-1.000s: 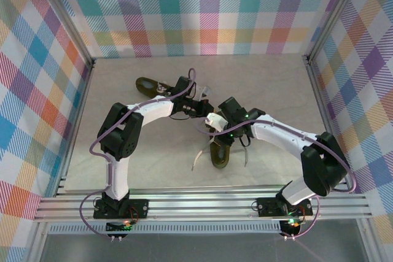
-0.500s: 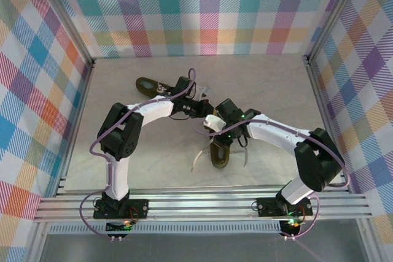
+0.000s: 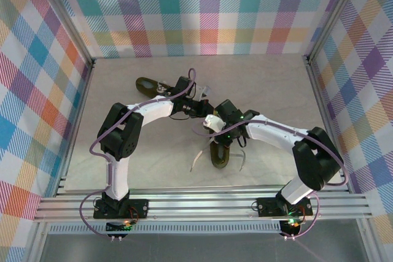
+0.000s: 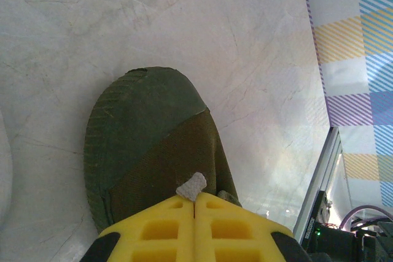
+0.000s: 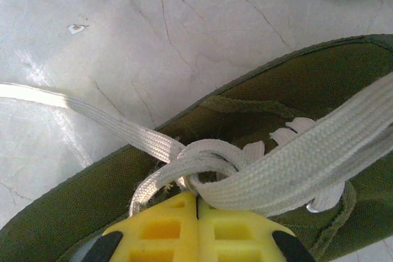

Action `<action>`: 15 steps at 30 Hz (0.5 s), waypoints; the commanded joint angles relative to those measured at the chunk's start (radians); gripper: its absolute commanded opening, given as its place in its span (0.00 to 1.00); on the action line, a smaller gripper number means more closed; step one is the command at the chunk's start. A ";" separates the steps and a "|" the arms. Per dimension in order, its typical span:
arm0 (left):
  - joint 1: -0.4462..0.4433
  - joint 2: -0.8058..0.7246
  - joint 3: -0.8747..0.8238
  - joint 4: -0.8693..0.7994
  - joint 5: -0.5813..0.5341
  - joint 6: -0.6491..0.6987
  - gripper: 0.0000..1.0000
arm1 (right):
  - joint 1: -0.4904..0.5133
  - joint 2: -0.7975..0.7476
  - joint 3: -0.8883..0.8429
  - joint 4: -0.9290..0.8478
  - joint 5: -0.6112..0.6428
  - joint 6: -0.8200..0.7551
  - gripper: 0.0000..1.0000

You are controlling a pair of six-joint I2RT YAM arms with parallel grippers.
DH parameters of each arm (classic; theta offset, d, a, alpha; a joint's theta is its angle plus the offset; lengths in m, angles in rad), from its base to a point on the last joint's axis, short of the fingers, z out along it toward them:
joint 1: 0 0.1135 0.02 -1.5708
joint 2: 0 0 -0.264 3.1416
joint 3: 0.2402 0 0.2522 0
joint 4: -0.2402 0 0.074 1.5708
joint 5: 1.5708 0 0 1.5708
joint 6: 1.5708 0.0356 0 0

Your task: Tie the shoes

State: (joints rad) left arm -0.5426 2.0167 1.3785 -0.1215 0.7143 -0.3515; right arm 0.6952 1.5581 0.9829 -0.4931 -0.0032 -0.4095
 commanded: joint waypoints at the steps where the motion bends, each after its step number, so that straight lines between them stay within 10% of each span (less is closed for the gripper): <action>1: -0.007 -0.034 -0.002 0.013 0.007 0.002 0.00 | 0.000 -0.086 -0.036 0.053 -0.058 0.013 0.00; 15: -0.005 -0.047 -0.028 0.021 -0.019 0.002 0.00 | -0.044 -0.212 -0.121 0.179 -0.104 0.140 0.00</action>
State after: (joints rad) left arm -0.5426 2.0155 1.3762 -0.1211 0.7082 -0.3515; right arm 0.6651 1.3857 0.8837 -0.3756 -0.0978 -0.3309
